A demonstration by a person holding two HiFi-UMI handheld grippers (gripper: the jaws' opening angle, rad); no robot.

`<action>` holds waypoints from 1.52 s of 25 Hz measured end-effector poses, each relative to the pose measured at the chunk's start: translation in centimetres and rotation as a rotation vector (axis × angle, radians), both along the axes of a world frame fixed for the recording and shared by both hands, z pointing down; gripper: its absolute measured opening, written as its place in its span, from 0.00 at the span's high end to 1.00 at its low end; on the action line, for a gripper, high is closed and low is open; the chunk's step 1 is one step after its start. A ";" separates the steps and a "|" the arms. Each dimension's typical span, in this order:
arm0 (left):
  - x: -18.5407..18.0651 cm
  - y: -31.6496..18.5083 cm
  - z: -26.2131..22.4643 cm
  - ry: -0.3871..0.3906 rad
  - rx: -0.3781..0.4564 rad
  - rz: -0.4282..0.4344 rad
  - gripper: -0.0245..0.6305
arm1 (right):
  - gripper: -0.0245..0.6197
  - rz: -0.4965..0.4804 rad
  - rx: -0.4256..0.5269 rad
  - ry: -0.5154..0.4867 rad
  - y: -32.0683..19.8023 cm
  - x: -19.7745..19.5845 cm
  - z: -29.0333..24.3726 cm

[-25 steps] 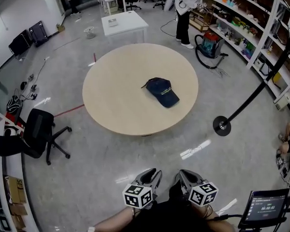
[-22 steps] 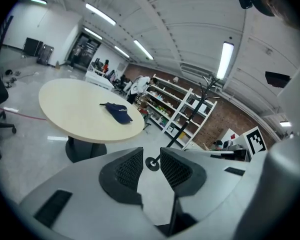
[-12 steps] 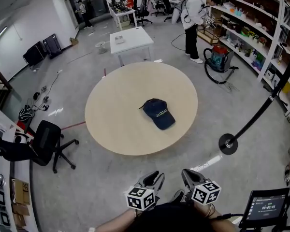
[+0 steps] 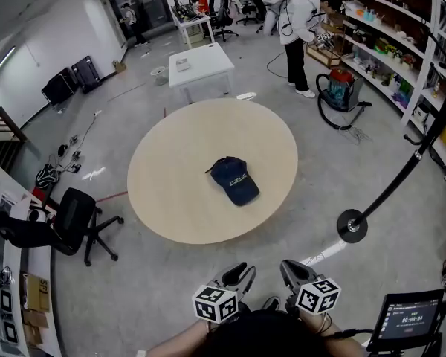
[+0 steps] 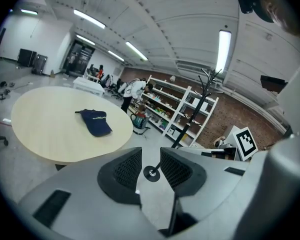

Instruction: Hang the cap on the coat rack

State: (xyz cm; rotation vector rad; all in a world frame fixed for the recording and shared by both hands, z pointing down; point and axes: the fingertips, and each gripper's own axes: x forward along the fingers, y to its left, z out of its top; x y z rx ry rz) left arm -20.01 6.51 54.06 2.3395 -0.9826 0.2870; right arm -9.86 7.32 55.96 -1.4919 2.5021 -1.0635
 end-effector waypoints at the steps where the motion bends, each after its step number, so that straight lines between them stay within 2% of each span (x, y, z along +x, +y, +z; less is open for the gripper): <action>1: -0.1 0.0 0.0 0.001 0.004 0.001 0.79 | 0.95 0.001 0.002 0.000 0.0 -0.1 0.1; 7: 2.8 -1.6 -0.1 -0.022 0.018 0.014 0.79 | 0.95 0.015 0.016 -0.001 -1.3 2.9 -0.1; 13: 1.7 -3.0 0.3 0.041 -0.009 0.014 0.79 | 0.95 0.083 0.008 0.008 -1.6 2.9 0.1; 18: 5.9 -6.9 1.5 0.074 -0.044 0.033 0.79 | 0.95 0.125 0.000 0.049 -4.6 7.3 0.5; 21: 6.8 -8.7 2.1 0.099 -0.061 0.069 0.79 | 0.95 0.150 -0.019 0.071 -6.2 7.8 1.1; 26: 6.4 -13.3 3.1 0.141 -0.114 0.059 0.79 | 0.95 0.142 -0.062 0.114 -10.2 7.3 1.7; 32: 4.8 -21.0 3.1 0.177 -0.095 0.004 0.79 | 0.95 0.104 -0.080 0.176 -16.8 5.9 2.1; 38: 2.0 -26.9 3.6 0.207 -0.126 -0.065 0.79 | 0.95 0.083 -0.093 0.220 -22.9 4.5 1.3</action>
